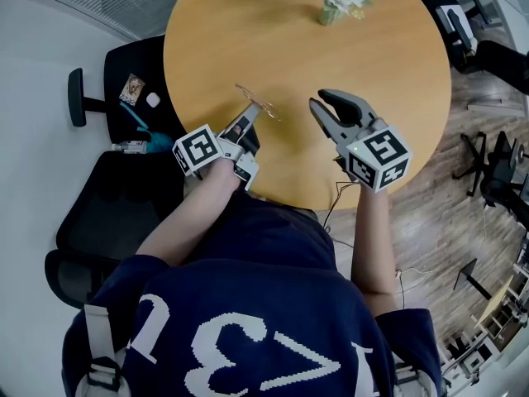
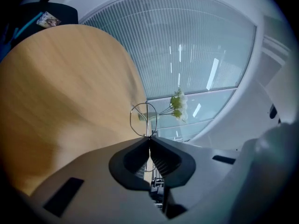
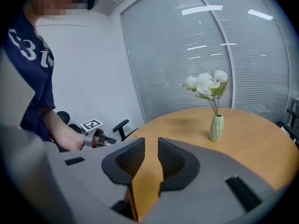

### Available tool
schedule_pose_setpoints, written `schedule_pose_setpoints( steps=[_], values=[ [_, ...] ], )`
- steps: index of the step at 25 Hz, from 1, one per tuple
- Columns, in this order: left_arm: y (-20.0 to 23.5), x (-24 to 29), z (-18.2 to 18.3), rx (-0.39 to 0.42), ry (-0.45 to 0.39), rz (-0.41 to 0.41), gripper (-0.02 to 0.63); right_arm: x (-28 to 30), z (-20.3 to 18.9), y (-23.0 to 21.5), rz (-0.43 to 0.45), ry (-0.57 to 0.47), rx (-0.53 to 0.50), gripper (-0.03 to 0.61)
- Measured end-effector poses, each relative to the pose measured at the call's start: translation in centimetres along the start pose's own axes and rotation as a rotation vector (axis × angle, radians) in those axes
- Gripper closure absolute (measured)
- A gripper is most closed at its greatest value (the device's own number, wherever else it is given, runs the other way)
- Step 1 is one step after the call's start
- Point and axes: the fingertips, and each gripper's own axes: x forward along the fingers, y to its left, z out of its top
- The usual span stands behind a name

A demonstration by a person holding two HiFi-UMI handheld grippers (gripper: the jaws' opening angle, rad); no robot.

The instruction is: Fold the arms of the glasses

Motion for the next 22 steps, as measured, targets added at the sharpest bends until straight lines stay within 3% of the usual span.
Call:
schedule_pose_setpoints(
  steps=[10, 22],
  values=[
    [6.6, 3.1, 0.0, -0.104, -0.030, 0.177, 0.594, -0.1, -2.3, 0.3, -0.023, 0.032, 0.051, 0.485],
    [6.5, 8.7, 0.8, -0.085, -0.016, 0.190, 0.594, -1.2, -3.0, -1.2, -0.071, 0.009, 0.112, 0.509]
  ],
)
